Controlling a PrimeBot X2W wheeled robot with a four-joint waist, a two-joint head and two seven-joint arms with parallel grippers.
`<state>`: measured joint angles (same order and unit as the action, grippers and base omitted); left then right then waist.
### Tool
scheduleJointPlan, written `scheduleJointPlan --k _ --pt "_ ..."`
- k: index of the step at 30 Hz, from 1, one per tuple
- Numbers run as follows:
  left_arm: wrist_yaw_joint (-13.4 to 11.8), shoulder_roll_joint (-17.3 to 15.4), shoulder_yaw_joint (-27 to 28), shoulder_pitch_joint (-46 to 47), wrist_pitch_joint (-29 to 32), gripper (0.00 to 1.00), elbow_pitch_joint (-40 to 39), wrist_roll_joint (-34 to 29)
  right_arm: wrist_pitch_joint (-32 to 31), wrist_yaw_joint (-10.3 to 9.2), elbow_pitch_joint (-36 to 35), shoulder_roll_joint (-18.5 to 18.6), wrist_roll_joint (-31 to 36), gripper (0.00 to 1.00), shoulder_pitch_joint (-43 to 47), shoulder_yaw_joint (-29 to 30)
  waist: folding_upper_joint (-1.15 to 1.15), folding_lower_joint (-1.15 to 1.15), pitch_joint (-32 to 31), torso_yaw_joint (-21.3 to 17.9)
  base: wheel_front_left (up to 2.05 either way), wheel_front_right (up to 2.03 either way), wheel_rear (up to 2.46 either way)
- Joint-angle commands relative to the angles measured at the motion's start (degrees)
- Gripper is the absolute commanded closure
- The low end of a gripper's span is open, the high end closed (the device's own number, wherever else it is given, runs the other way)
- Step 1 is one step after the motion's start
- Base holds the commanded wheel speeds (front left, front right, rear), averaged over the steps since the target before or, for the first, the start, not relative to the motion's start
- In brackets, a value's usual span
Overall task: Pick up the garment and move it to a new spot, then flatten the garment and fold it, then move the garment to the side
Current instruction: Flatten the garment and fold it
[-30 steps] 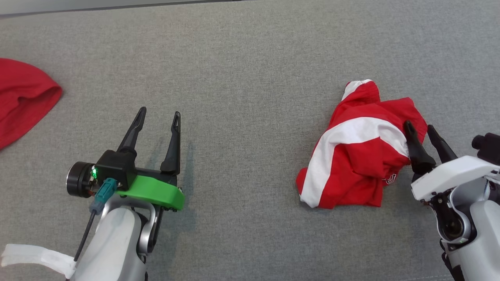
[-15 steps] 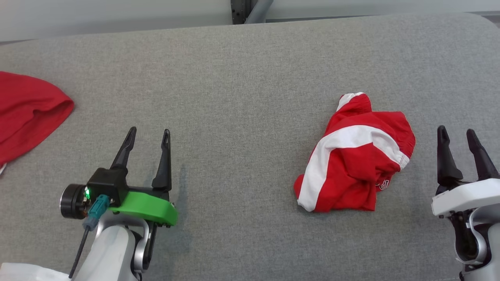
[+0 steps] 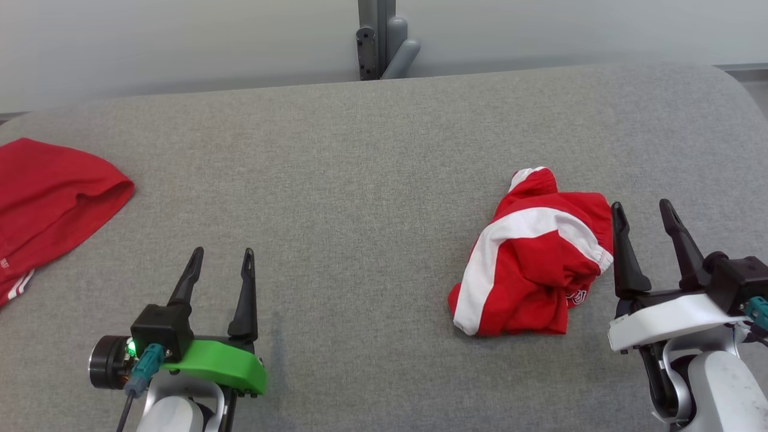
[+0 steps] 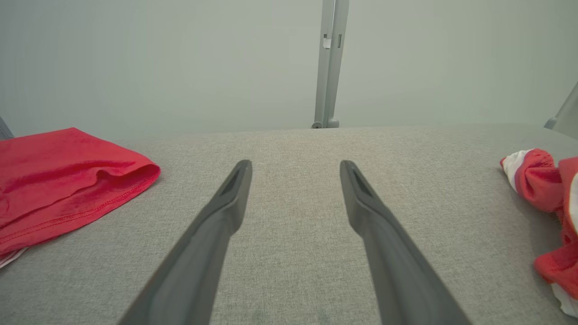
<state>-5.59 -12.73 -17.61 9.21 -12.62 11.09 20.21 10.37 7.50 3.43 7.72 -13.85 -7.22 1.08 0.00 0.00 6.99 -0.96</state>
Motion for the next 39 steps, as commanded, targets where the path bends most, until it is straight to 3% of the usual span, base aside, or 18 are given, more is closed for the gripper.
scheduleJointPlan --k 1,14,19,24,28,39 --pt "-0.43 -0.39 -0.21 -1.09 0.42 0.0 -0.77 0.07 0.55 -0.01 0.52 -0.32 0.21 0.0 0.86 -0.21 0.0 0.0 -0.86 -0.15 0.0 0.0 0.0" --pt "0.56 -0.05 -3.64 -1.17 2.98 0.0 -4.54 -0.64 0.75 -0.01 2.38 -1.14 0.71 0.0 1.44 -0.38 0.0 0.0 -1.31 -0.41 0.0 0.0 0.0" --pt "4.05 1.91 -7.32 1.22 5.18 0.0 -5.35 0.66 0.66 -0.01 2.27 -1.07 0.4 0.0 0.95 -0.39 0.0 0.0 -0.76 -0.69 0.0 0.0 0.0" --pt "9.25 4.88 -13.32 2.47 9.69 0.0 -3.76 3.52 0.56 -0.01 2.41 -1.14 0.18 0.0 0.27 -1.14 0.0 0.0 0.22 -2.36 0.0 0.0 0.0" --pt "11.63 6.49 -18.58 3.35 12.99 0.0 -0.9 5.13 0.55 -0.01 2.87 -1.3 0.02 0.0 -0.11 -1.96 0.0 0.0 1.24 -4.37 0.0 0.0 0.0" --pt "13.1 6.71 -25.45 8.43 13.78 0.0 10.8 10.37 1.13 -0.01 3.72 -1.4 -0.57 0.0 -0.91 -3.07 0.0 0.0 3.58 -9.61 0.0 0.0 0.0"
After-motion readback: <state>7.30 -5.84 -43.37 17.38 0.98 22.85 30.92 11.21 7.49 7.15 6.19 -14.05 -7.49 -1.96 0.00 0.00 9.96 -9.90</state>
